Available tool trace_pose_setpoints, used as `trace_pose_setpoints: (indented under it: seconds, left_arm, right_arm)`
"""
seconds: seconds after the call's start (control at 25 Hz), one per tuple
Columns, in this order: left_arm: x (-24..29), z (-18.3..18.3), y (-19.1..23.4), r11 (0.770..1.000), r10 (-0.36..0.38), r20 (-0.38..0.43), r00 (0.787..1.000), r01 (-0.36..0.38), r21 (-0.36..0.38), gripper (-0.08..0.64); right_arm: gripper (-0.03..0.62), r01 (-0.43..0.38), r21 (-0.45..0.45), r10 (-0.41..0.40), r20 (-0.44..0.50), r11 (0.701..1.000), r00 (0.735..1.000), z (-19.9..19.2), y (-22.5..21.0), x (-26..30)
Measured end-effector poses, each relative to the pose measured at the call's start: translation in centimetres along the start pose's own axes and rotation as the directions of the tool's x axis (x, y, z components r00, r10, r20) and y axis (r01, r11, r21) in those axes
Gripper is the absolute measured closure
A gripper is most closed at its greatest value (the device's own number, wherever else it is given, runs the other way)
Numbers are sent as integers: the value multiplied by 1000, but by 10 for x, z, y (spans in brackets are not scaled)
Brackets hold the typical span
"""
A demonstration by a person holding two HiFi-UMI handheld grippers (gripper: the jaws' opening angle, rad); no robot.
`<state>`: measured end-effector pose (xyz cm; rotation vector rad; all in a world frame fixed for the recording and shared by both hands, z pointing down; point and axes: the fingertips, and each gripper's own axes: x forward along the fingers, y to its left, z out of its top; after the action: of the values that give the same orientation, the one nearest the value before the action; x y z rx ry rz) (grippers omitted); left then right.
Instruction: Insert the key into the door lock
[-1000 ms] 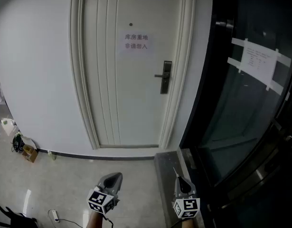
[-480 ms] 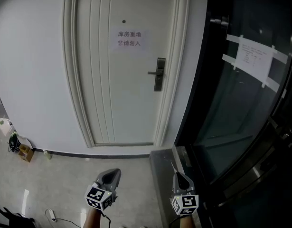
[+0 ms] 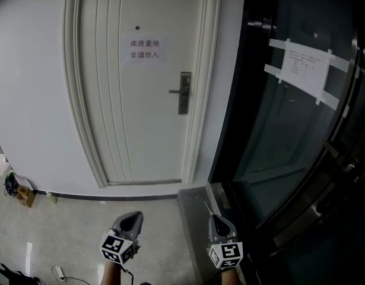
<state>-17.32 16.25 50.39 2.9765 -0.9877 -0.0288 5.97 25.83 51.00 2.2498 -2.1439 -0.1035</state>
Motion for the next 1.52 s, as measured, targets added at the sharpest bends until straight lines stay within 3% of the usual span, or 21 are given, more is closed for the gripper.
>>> trace_pose_setpoints:
  seconds: [0.56, 0.96, 1.52]
  left_arm:
    - [60, -10, -16, 999, -42, -33, 999, 42, 11, 557]
    - [130, -6, 25, 996, -93, -7, 996, 93, 0, 557]
    - [240, -1, 120, 994, -112, 0, 994, 112, -9, 557]
  right_arm:
    - [582, 39, 23, -38, -17, 999, 999, -17, -52, 15]
    - [581, 59, 0, -59, -12, 998, 998, -15, -69, 83]
    - [583, 95, -25, -96, -11, 995, 995, -2, -95, 214]
